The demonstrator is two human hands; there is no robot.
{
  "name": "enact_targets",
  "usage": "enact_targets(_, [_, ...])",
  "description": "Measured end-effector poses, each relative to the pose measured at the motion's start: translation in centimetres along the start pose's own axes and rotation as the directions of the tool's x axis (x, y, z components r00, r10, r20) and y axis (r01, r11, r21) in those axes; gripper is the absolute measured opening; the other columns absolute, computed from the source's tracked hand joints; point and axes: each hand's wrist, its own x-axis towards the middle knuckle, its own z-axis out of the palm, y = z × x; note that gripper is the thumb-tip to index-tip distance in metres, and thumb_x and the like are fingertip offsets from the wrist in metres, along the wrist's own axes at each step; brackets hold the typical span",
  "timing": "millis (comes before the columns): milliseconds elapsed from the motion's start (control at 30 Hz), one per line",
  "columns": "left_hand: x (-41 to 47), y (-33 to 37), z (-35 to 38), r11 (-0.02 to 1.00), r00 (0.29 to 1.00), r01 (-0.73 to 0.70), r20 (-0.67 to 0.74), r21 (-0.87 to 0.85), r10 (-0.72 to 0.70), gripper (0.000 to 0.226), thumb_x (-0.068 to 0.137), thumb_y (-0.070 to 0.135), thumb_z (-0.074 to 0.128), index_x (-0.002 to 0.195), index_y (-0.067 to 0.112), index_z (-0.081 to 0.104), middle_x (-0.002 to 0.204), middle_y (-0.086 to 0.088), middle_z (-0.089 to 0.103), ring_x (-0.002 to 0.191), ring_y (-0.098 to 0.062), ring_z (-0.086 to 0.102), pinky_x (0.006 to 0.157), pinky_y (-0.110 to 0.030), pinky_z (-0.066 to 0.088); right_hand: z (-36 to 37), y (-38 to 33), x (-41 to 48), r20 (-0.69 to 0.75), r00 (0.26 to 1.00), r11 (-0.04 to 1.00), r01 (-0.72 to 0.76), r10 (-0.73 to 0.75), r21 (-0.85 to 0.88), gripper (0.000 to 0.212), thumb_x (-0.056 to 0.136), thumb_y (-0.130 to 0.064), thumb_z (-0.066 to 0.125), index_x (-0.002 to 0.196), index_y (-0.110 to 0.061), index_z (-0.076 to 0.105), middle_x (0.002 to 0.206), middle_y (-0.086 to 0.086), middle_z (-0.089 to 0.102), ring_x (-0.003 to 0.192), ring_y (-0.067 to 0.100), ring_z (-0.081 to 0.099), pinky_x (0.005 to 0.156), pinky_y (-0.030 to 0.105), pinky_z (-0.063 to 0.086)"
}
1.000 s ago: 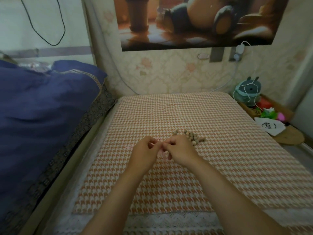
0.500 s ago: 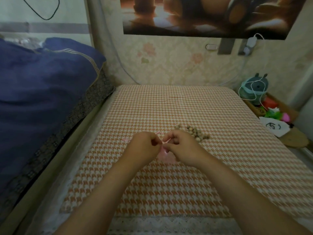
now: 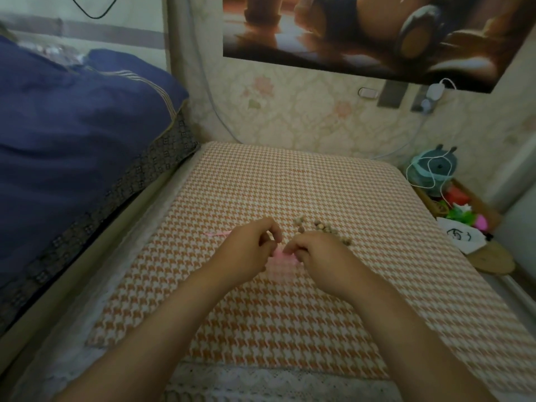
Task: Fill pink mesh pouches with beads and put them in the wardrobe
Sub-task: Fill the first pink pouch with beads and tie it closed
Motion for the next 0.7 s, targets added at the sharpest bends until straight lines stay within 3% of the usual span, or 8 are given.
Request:
enact_targets(67, [-0.2, 0.2, -0.1, 1.0, 1.0, -0.014, 0.013, 0.007, 0.014, 0.024, 0.095, 0.005, 0.049, 0.087, 0.022, 0.064, 0.076, -0.006, 0.067, 0.063, -0.021, 0.067, 0.056, -0.026, 0.058, -0.1, -0.1, -0.2, 0.043, 0.999, 1.0, -0.006, 0.007, -0.026, 0.031, 0.101, -0.014, 0.047, 0.114, -0.029, 0.07, 0.105, -0.008, 0.064, 0.084, 0.006, 0.06, 0.075, 0.025, 0.051])
enact_targets(200, [-0.4, -0.3, -0.3, 0.999, 0.997, -0.03, 0.079, 0.036, 0.027, 0.027, 0.093, 0.004, 0.05, 0.083, 0.022, 0.067, 0.078, -0.006, 0.069, 0.066, -0.019, 0.067, 0.065, -0.039, 0.059, -0.1, -0.4, -0.8, 0.19, 0.982, 0.998, 0.005, 0.005, -0.055, 0.026, 0.087, -0.034, 0.058, 0.112, -0.037, 0.064, 0.094, -0.013, 0.061, 0.081, 0.007, 0.059, 0.074, 0.032, 0.054])
enact_targets(333, [-0.4, -0.5, -0.5, 0.981, 0.984, -0.083, 0.172, 0.175, 0.053, 0.03, 0.094, 0.004, 0.051, 0.093, 0.023, 0.075, 0.089, 0.005, 0.07, 0.076, -0.008, 0.064, 0.076, -0.033, 0.056, -0.1, 0.3, -0.5, 0.089, 0.995, 0.985, 0.059, -0.044, -0.163, 0.01, 0.086, -0.04, 0.067, 0.095, -0.04, 0.063, 0.09, -0.014, 0.062, 0.082, 0.004, 0.059, 0.074, 0.034, 0.053])
enact_targets(467, [-0.5, -0.1, -0.8, 0.959, 0.963, -0.107, 0.267, 0.263, 0.034, 0.033, 0.095, 0.007, 0.049, 0.108, 0.023, 0.074, 0.103, 0.002, 0.07, 0.09, -0.014, 0.064, 0.082, -0.032, 0.053, 0.2, 0.6, -0.4, 0.025, 0.995, 0.993, 0.102, -0.1, -0.061, 0.012, 0.086, -0.035, 0.072, 0.084, -0.04, 0.062, 0.086, -0.02, 0.061, 0.08, -0.004, 0.055, 0.071, 0.024, 0.046])
enact_targets(600, [-0.6, -0.1, -1.6, 0.968, 0.945, -0.125, 0.322, 0.216, 0.05, 0.023, 0.091, 0.021, 0.05, 0.095, 0.025, 0.073, 0.089, 0.008, 0.064, 0.079, -0.009, 0.058, 0.074, -0.032, 0.05, 0.4, 0.6, -0.5, -0.008, 0.986, 0.982, 0.164, -0.166, -0.095, 0.004, 0.087, -0.038, 0.067, 0.089, -0.039, 0.064, 0.089, -0.02, 0.061, 0.081, -0.003, 0.055, 0.073, 0.027, 0.05])
enact_targets(700, [-0.2, -0.7, -1.9, 0.931, 0.951, -0.198, 0.291, 0.307, 0.106, 0.015, 0.084, 0.042, 0.061, 0.084, 0.03, 0.069, 0.09, 0.013, 0.058, 0.084, -0.003, 0.054, 0.077, -0.032, 0.05, 0.4, 0.6, -0.6, 0.021, 0.986, 0.962, 0.164, -0.164, -0.219, 0.012, 0.085, -0.049, 0.062, 0.089, -0.039, 0.059, 0.092, -0.016, 0.06, 0.078, -0.001, 0.053, 0.071, 0.03, 0.05])
